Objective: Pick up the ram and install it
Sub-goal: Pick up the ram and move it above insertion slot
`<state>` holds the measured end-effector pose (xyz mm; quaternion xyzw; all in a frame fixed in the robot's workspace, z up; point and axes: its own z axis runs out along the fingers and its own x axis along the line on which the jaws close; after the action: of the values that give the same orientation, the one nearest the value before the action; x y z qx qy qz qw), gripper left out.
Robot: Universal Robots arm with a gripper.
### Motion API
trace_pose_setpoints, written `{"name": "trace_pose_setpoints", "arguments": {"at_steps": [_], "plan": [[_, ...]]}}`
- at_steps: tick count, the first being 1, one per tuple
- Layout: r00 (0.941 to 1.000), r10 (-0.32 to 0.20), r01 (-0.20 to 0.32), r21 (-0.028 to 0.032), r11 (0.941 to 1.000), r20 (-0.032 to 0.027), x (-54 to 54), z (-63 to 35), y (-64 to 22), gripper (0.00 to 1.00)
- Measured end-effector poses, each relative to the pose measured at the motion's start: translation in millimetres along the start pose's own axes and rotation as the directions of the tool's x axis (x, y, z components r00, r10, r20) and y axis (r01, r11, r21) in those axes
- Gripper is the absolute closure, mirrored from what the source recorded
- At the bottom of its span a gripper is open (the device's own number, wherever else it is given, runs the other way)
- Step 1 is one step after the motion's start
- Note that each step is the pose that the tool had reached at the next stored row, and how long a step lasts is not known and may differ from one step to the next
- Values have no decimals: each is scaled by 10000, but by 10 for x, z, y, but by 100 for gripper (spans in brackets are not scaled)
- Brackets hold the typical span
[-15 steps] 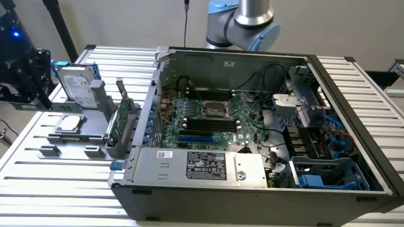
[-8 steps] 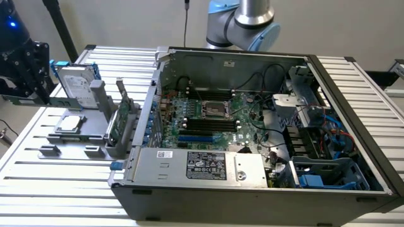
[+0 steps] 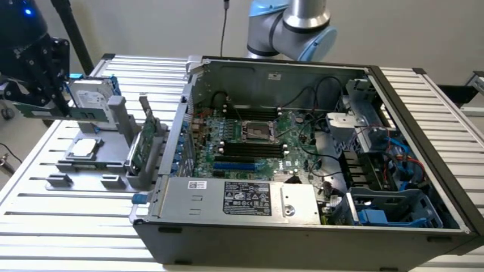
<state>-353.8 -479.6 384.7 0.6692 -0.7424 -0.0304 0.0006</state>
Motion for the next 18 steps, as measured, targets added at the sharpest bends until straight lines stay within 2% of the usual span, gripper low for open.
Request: {"name": "trace_pose_setpoints", "arguments": {"at_steps": [7, 14, 18], "plan": [[10000, -1, 1, -37, 10000, 36, -39, -171, -310, 86], [9999, -20, 21, -58, 10000, 113, -73, -209, -626, 86], [9999, -23, 24, -62, 10000, 126, -93, -218, -804, 86]]}}
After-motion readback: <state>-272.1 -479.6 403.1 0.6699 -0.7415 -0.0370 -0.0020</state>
